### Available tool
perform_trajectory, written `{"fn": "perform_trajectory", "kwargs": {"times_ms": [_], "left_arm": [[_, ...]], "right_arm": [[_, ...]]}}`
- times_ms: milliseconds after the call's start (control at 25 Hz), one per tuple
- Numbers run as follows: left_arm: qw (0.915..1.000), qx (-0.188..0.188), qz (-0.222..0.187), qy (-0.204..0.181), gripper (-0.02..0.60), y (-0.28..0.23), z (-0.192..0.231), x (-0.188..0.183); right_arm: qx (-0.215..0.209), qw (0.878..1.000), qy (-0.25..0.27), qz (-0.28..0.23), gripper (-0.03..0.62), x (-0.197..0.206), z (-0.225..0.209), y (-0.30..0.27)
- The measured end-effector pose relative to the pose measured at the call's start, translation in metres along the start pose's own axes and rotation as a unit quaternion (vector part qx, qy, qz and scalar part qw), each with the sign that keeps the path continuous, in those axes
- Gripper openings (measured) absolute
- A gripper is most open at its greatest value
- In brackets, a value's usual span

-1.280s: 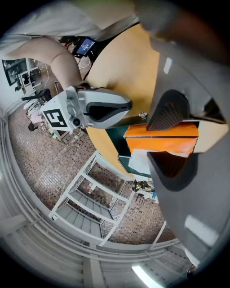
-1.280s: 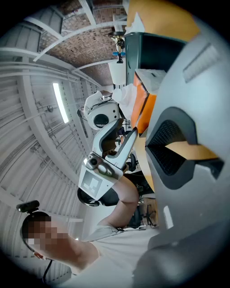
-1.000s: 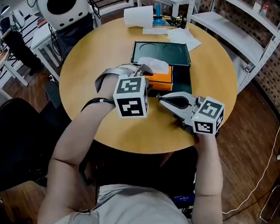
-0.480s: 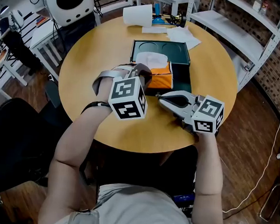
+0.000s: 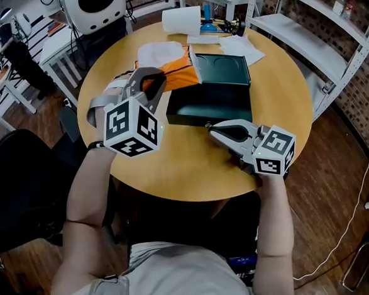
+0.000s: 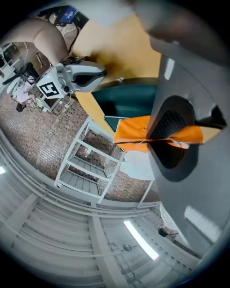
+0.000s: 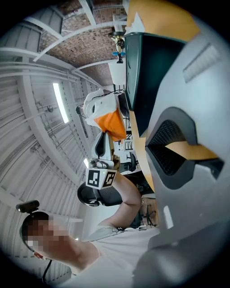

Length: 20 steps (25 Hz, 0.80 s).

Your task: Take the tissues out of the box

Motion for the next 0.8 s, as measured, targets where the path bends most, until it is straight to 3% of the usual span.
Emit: {"fn": "perform_trajectory", "kwargs": {"times_ms": [160,320,480,800], "left_arm": [[0.9968,-0.010,0.072,0.031,0.028,-0.003,0.011,0.054],[0.9907,0.008,0.128,0.046,0.028,-0.019,0.004,0.097],[0.9872,0.039,0.148,0.048,0.028,-0.039,-0.014,0.117],[0.9836,0.079,0.162,0.002,0.061,-0.049,-0.040,0.123]], "right_arm": [[0.000,1.000,0.000,0.000,0.002,0.001,0.001,0.000],[-0.001,1.000,0.001,0.000,0.002,0.001,0.001,0.000],[0.000,1.000,0.001,0.000,0.002,0.000,0.000,-0.001],[0.000,1.000,0.001,0.000,0.002,0.000,0.001,-0.001]]}}
Point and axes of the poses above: the fingertips, and each gripper's own axes: y backward along the fingers, z to its left, x out of its underside, the point moved 8 cm from there along y, backward along the fingers, and after that the axes turned 5 degrees about x, right-handed, at the moved point
